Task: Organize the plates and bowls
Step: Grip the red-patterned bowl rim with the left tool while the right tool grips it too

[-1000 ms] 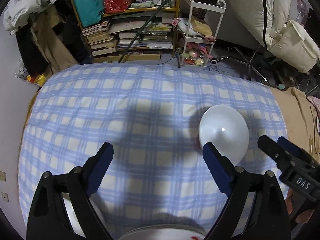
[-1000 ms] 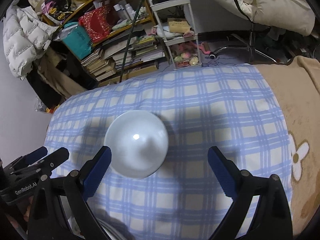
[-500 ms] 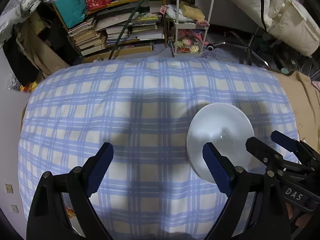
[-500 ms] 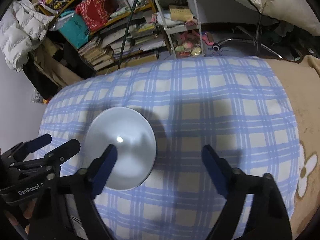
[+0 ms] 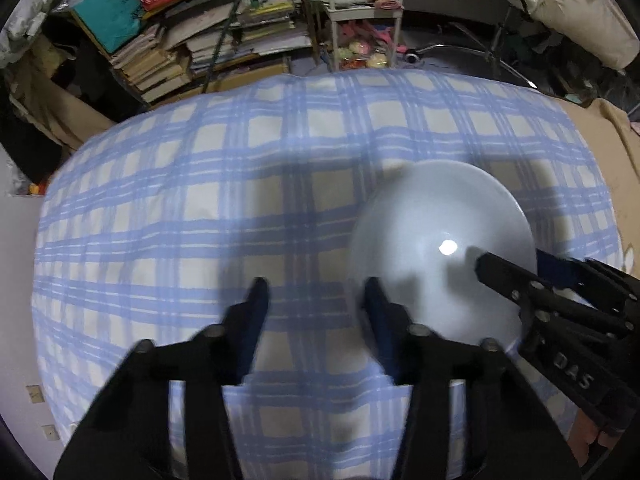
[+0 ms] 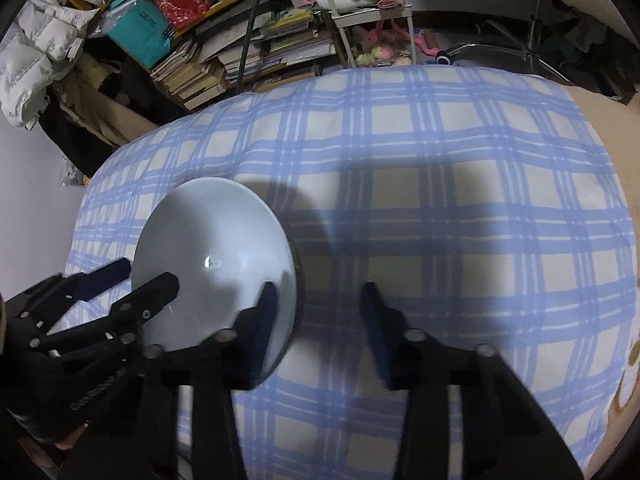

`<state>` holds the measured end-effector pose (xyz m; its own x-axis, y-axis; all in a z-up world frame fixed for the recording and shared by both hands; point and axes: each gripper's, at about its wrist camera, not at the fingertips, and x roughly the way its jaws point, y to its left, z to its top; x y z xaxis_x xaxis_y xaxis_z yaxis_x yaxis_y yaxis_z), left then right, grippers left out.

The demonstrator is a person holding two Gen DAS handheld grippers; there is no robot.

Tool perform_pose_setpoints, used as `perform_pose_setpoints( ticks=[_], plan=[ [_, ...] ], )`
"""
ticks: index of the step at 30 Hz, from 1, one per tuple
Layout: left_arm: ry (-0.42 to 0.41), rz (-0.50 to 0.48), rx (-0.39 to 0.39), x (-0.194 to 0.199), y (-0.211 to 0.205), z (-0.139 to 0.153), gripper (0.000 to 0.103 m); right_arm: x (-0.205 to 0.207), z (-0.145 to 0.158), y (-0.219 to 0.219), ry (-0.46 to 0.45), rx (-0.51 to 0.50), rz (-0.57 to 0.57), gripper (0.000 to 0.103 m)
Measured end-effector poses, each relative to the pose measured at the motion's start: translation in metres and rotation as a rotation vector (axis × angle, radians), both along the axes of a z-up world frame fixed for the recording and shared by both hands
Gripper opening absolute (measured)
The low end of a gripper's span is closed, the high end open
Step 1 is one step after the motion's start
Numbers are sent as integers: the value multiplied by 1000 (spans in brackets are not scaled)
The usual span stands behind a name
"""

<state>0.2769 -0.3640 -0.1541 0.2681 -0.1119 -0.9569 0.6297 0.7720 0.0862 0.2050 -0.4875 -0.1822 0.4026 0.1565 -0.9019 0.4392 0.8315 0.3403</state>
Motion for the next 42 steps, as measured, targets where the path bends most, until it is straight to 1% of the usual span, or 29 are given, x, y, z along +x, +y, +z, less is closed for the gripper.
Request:
perform_pose_setpoints(
  ticks=[1,2,3,4,5,7,10,14,18,22,27,30,38,42],
  plan=[
    [14,-12,-29,-2,0,-1,25,1,-1,0,0,4,-2,32],
    [18,-15,-39,-4,0,-2,20,2,-1,1,6,3,-4,29],
    [17,-16,-46,-6,-1,-3,15,3,-2,1,10,1,-4,22],
    [21,-17,-61,-9,-2,-3,12,4,-2,3,10,8,0,18],
    [25,-13,-65,-10,-2,-3,10,6,-3,5,12,25,5,11],
    [29,19,-74,-11,0,-3,10,7,-4,7,14,31,5,11],
    [76,70,-109,-8,9,-1,9,3,-1,8,4,50,-14,10],
    [97,84,-112,-10,20,6,8,-2,4,16,2,70,-6,10],
    [81,120,-104,-13,34,19,8,-8,13,31,-6,74,-2,10],
    [47,110,-106,-19,48,36,8,-14,28,46,-18,67,-8,10],
    [34,99,-101,-29,68,55,8,-26,48,68,-46,60,-5,10],
    [5,100,-93,-38,86,67,8,-30,57,85,-64,62,11,10],
    [-28,160,-104,-48,150,93,8,-36,81,140,-97,59,79,10],
    [-57,183,-110,-51,179,107,8,-38,94,167,-118,53,104,11]
  ],
)
